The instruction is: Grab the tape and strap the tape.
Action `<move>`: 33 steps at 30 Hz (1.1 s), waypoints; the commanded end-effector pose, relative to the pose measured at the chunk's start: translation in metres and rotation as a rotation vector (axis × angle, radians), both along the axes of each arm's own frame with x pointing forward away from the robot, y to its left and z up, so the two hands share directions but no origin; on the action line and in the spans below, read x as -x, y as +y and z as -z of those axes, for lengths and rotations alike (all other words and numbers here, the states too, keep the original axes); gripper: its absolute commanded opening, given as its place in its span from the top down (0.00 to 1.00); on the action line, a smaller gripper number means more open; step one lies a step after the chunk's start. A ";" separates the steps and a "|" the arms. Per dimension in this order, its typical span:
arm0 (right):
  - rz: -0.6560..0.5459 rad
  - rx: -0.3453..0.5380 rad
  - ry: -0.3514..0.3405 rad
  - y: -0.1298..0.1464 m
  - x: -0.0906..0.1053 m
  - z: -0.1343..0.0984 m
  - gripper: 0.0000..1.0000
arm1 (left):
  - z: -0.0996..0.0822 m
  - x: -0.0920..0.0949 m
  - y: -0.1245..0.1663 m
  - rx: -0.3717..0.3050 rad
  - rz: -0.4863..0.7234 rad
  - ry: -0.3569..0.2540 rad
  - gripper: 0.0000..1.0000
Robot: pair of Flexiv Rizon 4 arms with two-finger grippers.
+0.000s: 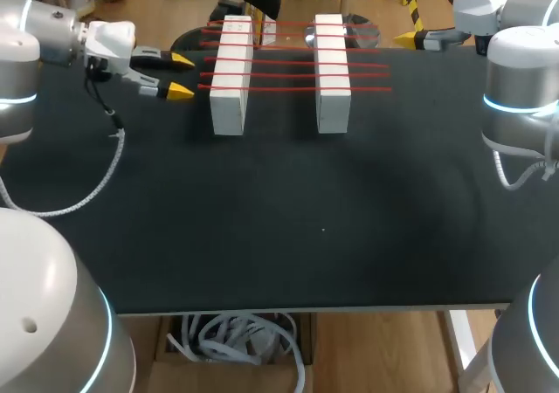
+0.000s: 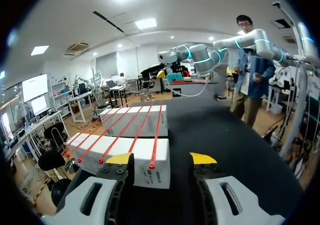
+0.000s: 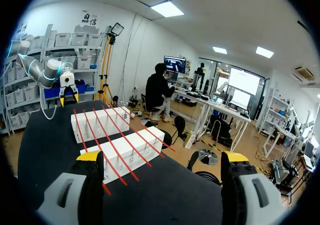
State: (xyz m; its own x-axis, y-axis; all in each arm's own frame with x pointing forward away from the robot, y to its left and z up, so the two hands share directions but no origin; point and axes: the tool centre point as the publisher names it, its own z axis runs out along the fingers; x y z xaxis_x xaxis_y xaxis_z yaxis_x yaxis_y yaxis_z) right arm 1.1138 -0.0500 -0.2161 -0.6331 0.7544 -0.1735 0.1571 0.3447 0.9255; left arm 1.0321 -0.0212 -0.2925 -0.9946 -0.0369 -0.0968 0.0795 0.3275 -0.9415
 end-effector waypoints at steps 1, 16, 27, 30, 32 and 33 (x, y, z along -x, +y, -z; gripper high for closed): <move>0.000 0.000 0.000 0.000 0.000 0.000 0.00 | 0.009 -0.005 -0.003 0.011 0.013 0.003 0.53; 0.000 0.000 0.000 0.000 0.000 0.000 0.00 | 0.018 -0.007 -0.011 0.023 0.021 0.017 0.63; 0.000 0.000 0.000 0.000 0.000 0.000 0.00 | 0.023 -0.012 -0.012 0.033 0.023 0.018 0.70; 0.000 0.000 0.000 0.000 0.000 0.000 0.00 | 0.023 -0.014 -0.013 0.028 0.028 0.020 0.70; 0.000 0.000 0.000 0.000 0.000 0.000 0.00 | 0.023 -0.015 -0.013 0.026 0.031 0.019 0.71; 0.000 0.000 0.000 0.000 0.000 0.000 0.00 | 0.024 -0.016 -0.013 0.027 0.032 0.018 0.73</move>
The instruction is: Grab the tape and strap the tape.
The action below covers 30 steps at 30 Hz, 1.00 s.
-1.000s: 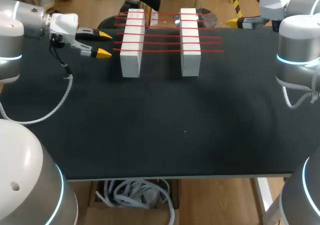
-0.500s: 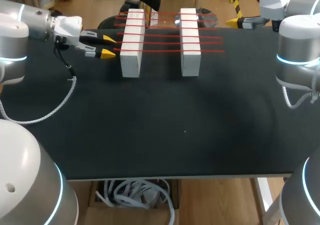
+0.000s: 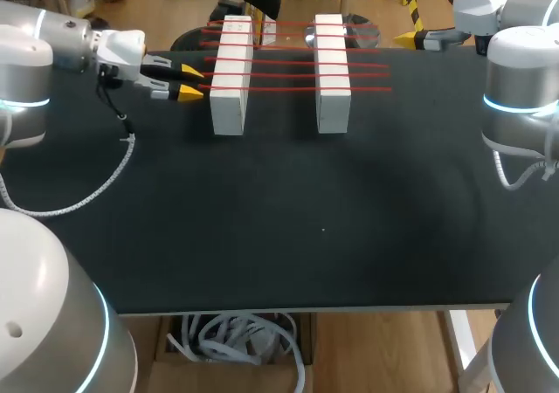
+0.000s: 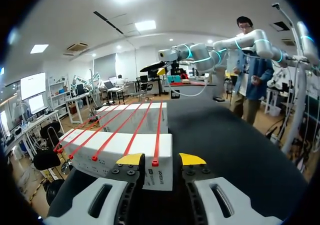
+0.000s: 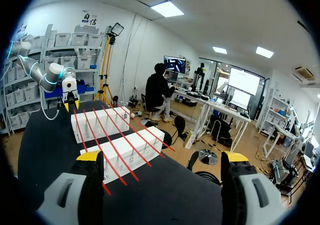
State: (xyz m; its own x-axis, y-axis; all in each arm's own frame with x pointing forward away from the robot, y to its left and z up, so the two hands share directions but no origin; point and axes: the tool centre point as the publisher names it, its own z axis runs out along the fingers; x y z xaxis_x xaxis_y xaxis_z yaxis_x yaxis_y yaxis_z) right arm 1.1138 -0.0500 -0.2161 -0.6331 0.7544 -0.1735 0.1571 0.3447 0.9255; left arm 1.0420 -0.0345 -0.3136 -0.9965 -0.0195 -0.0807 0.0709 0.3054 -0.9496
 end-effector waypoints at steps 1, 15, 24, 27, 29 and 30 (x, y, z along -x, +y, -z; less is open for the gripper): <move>0.000 0.000 0.000 0.000 0.000 0.000 0.00 | 0.003 -0.006 0.000 0.006 0.013 0.002 0.74; 0.000 0.000 0.000 0.000 0.000 0.000 0.00 | 0.007 -0.006 0.000 0.018 0.013 0.011 0.93; 0.000 0.000 0.000 0.000 0.000 0.000 0.00 | 0.008 -0.006 -0.001 0.021 0.016 0.014 0.80; 0.000 0.000 0.000 0.000 0.000 0.000 0.00 | 0.008 -0.006 -0.001 0.022 0.016 0.015 0.84; 0.000 0.000 0.000 0.000 0.000 0.000 0.00 | 0.009 -0.006 -0.001 0.023 0.014 0.016 0.84; 0.000 0.000 0.000 0.000 0.000 0.000 0.00 | 0.009 -0.006 -0.001 0.023 0.014 0.017 0.86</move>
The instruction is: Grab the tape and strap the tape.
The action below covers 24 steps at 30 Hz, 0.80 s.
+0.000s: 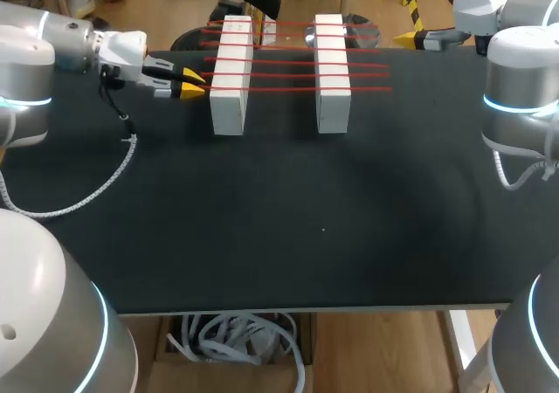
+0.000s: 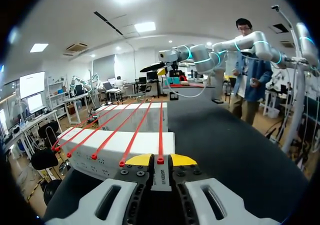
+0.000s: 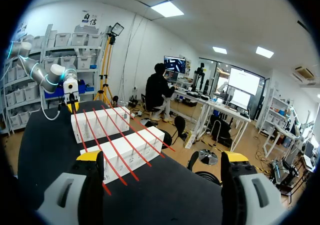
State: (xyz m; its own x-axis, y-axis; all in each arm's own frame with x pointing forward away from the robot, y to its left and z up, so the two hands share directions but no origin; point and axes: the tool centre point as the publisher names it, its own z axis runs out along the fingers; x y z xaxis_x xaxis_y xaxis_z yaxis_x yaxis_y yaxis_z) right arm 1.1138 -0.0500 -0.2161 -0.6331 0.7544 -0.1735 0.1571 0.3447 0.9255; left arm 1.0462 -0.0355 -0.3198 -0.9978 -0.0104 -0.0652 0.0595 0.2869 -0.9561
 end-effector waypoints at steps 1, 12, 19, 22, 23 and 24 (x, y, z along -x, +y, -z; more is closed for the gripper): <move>0.000 0.000 0.000 0.000 0.000 0.000 0.00 | 0.003 -0.002 0.000 0.006 0.003 0.002 0.87; 0.000 0.000 0.000 0.000 0.000 0.000 0.00 | 0.005 -0.001 -0.001 0.010 0.001 0.004 0.88; 0.000 0.000 0.000 0.000 0.000 0.000 0.00 | 0.004 -0.001 -0.001 0.011 0.001 0.000 1.00; 0.000 0.000 0.000 0.000 0.000 0.000 0.00 | 0.003 -0.001 -0.001 0.012 0.002 -0.003 1.00; 0.000 0.000 0.000 0.000 0.000 0.000 0.00 | 0.002 -0.001 -0.001 0.013 0.002 -0.004 1.00; 0.000 0.000 0.000 0.000 0.000 0.000 0.00 | 0.002 -0.001 -0.001 0.014 0.002 -0.005 1.00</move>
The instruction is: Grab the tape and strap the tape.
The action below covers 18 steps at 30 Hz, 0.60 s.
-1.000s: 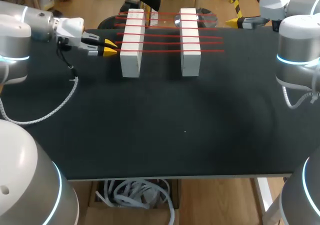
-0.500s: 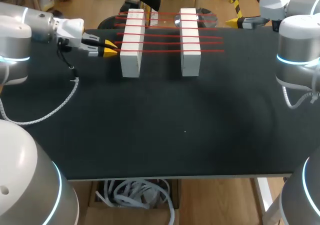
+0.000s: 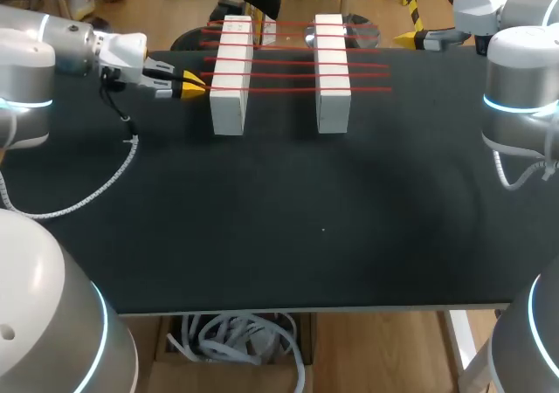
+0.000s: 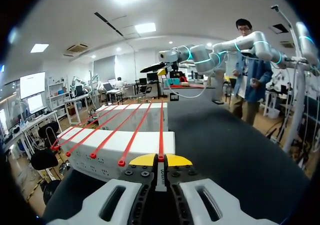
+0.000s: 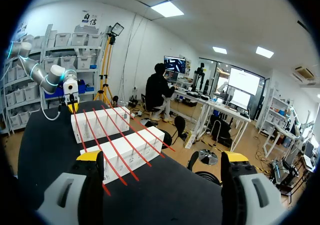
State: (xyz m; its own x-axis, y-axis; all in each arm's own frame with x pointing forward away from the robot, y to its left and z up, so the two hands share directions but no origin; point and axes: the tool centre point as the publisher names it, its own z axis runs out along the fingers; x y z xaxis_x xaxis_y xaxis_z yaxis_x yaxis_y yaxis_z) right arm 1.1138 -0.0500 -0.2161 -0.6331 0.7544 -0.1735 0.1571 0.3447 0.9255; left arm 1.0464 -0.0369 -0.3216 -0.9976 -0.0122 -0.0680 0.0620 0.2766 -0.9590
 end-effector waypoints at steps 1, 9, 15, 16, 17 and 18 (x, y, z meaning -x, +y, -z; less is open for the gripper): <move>0.000 0.000 0.000 0.000 0.000 0.000 0.00 | -0.001 -0.001 0.000 0.006 0.003 -0.002 1.00; 0.000 0.000 0.000 0.000 0.000 0.000 0.00 | -0.013 0.004 -0.001 0.054 0.014 0.020 1.00; 0.000 0.000 0.000 0.000 0.000 0.000 0.00 | -0.027 0.014 -0.006 0.125 0.053 0.065 1.00; 0.000 0.000 0.000 0.000 0.000 0.000 0.00 | -0.031 0.016 -0.007 0.145 0.055 0.069 1.00; 0.000 0.000 0.000 0.000 0.000 0.000 0.00 | -0.034 0.018 -0.007 0.163 0.053 0.077 1.00; 0.000 0.000 0.000 0.000 0.000 0.000 0.00 | -0.038 0.020 -0.007 0.174 0.049 0.082 1.00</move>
State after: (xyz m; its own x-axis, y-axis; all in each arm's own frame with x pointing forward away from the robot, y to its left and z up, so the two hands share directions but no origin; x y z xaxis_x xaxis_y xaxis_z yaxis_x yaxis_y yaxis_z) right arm 1.1138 -0.0500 -0.2161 -0.6331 0.7544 -0.1735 0.1571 0.3447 0.9255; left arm 1.0265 -0.0471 -0.2824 -0.9995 0.0307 0.0092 -0.0055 0.1186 -0.9929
